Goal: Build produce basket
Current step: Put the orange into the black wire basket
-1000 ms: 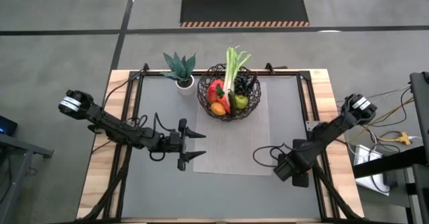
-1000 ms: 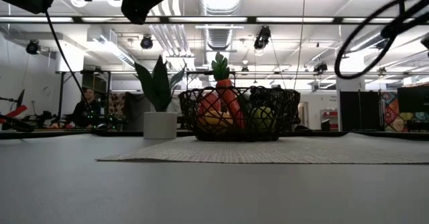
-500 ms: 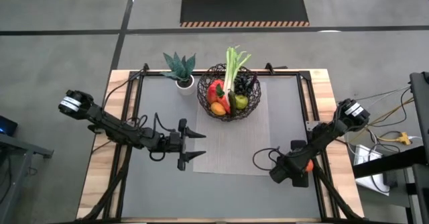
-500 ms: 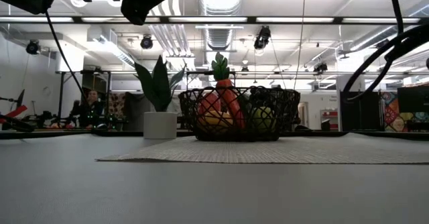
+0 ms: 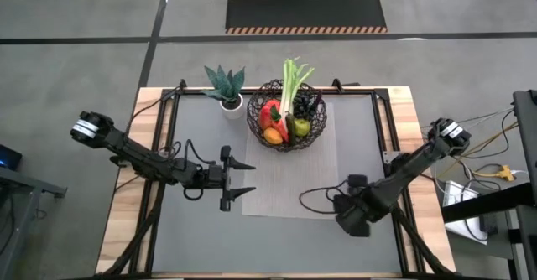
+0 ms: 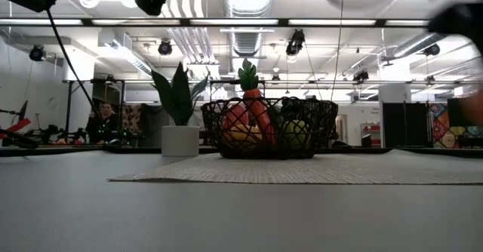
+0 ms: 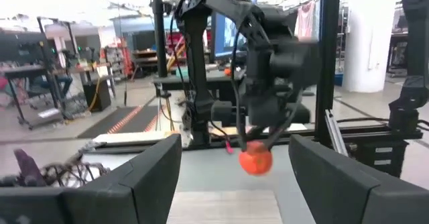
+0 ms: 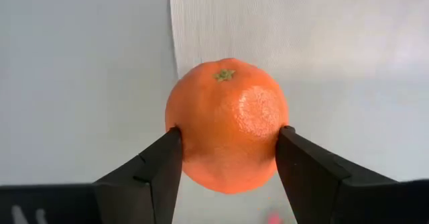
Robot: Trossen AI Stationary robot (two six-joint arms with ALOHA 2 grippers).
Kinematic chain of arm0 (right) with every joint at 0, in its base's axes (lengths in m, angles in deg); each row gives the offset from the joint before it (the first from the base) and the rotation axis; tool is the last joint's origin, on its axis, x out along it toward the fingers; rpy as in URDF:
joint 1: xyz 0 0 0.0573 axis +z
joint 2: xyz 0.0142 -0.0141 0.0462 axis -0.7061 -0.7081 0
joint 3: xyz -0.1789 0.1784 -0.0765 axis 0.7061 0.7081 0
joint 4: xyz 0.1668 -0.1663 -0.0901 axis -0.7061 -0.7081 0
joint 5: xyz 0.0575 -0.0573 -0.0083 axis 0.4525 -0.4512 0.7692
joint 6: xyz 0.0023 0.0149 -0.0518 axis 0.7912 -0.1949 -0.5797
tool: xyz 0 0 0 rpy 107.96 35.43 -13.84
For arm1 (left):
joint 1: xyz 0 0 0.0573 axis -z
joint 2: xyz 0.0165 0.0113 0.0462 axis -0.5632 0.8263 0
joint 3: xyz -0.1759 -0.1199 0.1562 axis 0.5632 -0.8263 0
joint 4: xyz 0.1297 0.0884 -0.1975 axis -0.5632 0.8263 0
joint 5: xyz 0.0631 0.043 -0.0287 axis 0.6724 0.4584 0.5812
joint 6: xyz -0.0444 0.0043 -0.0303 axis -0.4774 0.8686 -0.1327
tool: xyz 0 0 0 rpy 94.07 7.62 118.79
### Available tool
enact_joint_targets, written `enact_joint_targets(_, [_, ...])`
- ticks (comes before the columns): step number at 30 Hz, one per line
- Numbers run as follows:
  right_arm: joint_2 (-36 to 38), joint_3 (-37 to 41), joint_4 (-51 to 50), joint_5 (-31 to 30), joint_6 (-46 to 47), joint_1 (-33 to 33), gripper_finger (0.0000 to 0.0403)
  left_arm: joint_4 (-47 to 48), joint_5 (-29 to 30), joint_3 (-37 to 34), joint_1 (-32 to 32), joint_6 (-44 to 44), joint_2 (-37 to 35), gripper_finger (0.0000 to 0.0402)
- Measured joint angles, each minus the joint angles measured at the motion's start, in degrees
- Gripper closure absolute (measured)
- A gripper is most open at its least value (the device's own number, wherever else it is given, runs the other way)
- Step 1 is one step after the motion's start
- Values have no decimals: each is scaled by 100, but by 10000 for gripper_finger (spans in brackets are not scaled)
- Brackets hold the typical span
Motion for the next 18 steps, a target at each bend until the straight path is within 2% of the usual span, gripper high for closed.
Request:
enact_joint_targets(4, [379,-322,992,-1794,-226,-45,202,3,0,0,0,284,-184,143])
enact_joint_targets(8, [845,-204,2465,-3408,-883,-94,203,-2,0,0,0,422,-341,143])
enact_joint_targets(14, [1345,721,5509,-4843,-2063,-429,203,-16,13,-32,0,451,-510,143])
enact_joint_targets(18, [1327,1469,7662,-5015,-2620,-954,203,-28,20,-72,0,442,-556,143])
